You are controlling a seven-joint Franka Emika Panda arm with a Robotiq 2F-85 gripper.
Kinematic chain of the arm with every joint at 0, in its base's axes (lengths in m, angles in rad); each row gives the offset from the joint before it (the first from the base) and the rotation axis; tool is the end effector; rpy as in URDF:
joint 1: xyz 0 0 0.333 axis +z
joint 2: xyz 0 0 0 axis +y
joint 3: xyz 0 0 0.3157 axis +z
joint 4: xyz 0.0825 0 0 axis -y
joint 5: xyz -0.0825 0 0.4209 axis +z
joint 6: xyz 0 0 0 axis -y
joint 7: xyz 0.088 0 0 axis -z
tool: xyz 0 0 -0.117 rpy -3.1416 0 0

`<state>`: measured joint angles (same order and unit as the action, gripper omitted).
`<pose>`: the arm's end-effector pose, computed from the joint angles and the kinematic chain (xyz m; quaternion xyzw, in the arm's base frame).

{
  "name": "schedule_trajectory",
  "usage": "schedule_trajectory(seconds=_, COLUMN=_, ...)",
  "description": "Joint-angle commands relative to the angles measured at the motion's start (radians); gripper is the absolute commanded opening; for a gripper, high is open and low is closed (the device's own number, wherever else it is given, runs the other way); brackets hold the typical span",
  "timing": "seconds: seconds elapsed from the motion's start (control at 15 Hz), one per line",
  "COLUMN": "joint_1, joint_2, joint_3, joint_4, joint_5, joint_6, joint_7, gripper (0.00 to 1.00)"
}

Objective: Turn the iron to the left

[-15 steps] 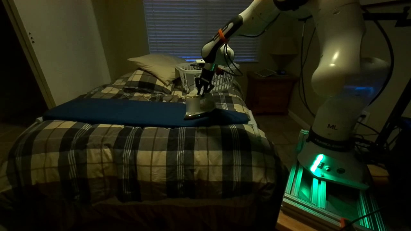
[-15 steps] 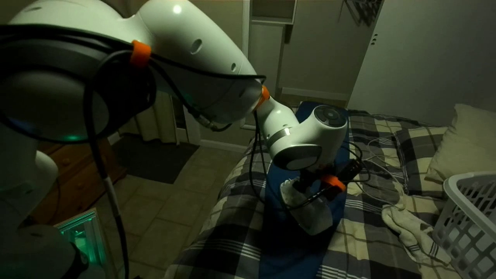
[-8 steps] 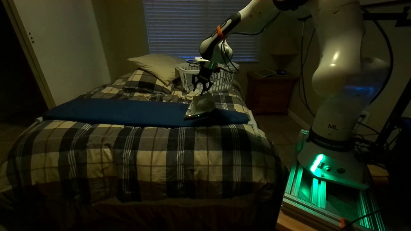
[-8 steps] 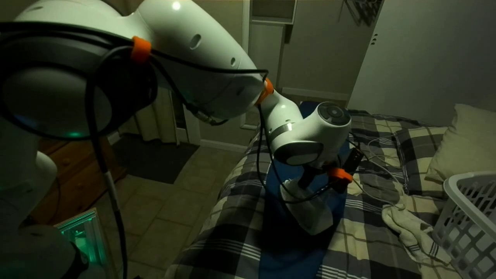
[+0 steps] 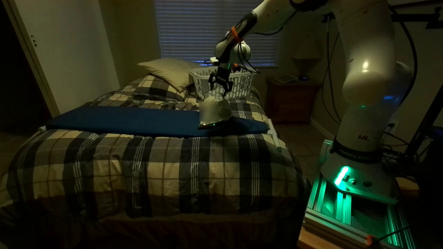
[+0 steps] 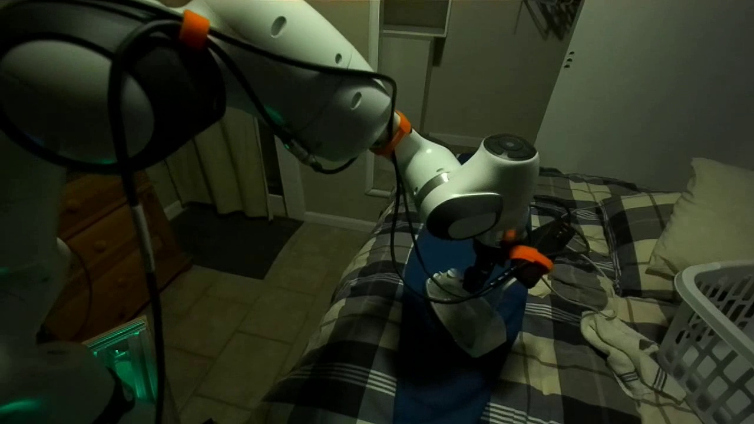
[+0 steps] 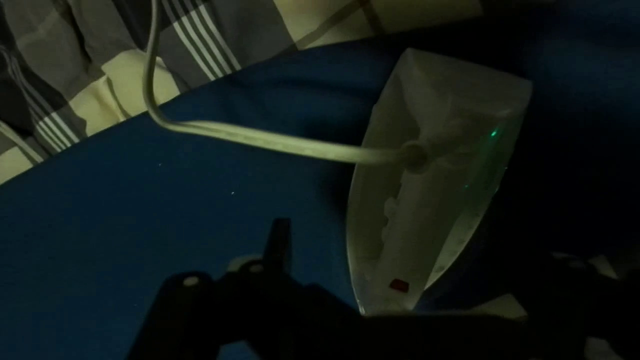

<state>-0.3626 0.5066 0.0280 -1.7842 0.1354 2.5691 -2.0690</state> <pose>0.6723 -0.2369 0.2652 0.6801 0.7182 0.0971 0.1106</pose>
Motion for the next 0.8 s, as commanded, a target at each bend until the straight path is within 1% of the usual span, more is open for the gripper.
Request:
schedule_trajectory(seconds=0.0, joint_1=0.053, joint_2=0.009, joint_3=-0.042, joint_4=0.035, joint_5=-0.044, joint_6=-0.097, joint_7=0.110, gripper=1.00)
schedule_trajectory(seconds=0.33, joint_1=0.079, joint_2=0.059, joint_3=-0.032, joint_4=0.085, joint_5=-0.035, joint_6=-0.162, joint_7=0.195, gripper=1.00)
schedule_trajectory(seconds=0.73, joint_1=0.078, joint_2=0.136, joint_3=-0.030, joint_4=0.153, joint_5=-0.045, joint_6=-0.159, joint_7=0.217, gripper=1.00)
